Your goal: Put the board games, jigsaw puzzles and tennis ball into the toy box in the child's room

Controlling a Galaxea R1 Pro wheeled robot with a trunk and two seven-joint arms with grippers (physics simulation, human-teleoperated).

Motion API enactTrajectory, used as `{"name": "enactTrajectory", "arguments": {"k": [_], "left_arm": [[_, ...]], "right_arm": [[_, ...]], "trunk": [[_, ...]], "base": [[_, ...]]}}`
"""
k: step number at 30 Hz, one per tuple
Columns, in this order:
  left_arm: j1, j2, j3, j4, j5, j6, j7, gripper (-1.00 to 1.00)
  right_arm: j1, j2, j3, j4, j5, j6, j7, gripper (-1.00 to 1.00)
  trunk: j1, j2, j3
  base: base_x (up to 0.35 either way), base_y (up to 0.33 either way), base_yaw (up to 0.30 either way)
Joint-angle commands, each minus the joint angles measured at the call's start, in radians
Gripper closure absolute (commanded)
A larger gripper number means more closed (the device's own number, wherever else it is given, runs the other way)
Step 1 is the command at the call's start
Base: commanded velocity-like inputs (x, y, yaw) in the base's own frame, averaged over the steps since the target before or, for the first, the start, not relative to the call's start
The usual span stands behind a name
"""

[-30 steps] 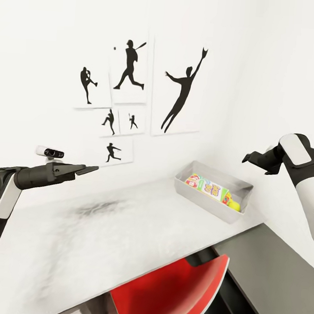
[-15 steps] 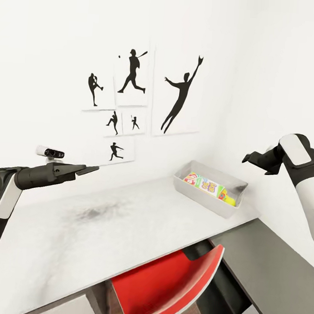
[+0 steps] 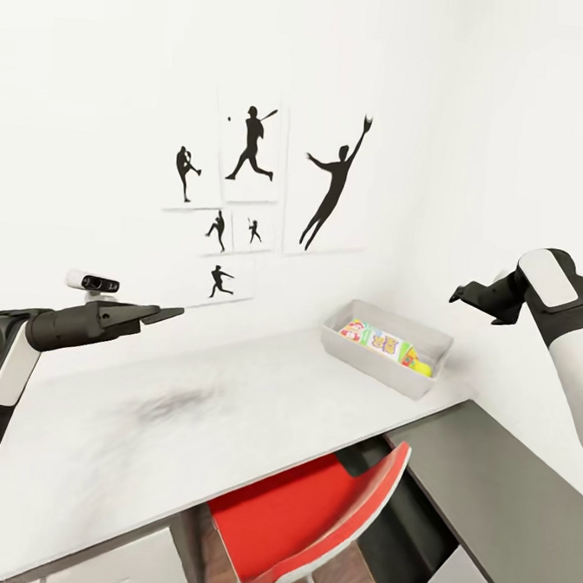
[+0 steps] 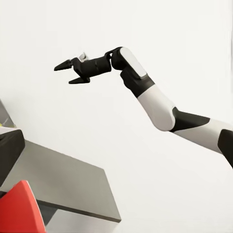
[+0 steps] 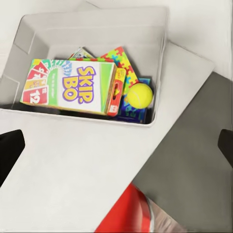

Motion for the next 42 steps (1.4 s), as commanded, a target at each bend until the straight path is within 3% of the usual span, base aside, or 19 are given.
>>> {"name": "enactTrajectory", "arguments": {"k": [1, 9, 26, 42], "left_arm": [[-0.001, 0.000, 0.000, -0.002, 0.002, 0.010, -0.002, -1.00], [-0.001, -0.001, -0.001, -0.004, 0.002, 0.010, -0.002, -1.00], [-0.001, -0.001, 0.002, -0.004, 0.003, 0.010, -0.002, -1.00], [-0.001, -0.001, 0.004, -0.004, 0.002, 0.010, -0.002, -1.00]], "right_arm": [[-0.001, -0.001, 0.007, -0.001, -0.011, 0.001, -0.009, -1.00], [-0.001, -0.002, 0.007, -0.001, -0.010, 0.002, -0.009, -1.00], [0.010, -0.015, 0.007, -0.001, -0.015, 0.002, -0.008, -1.00], [0.012, -0.015, 0.007, 0.001, -0.015, 0.002, -0.007, -1.00]], "trunk": [[0.000, -0.002, -0.001], [0.000, -0.002, 0.011], [0.000, -0.002, 0.013], [0.000, -0.002, 0.027]], "base": [[-0.175, 0.066, 0.000], [-0.099, 0.056, 0.000], [-0.091, 0.054, -0.007], [-0.170, 0.179, -0.223]]}}
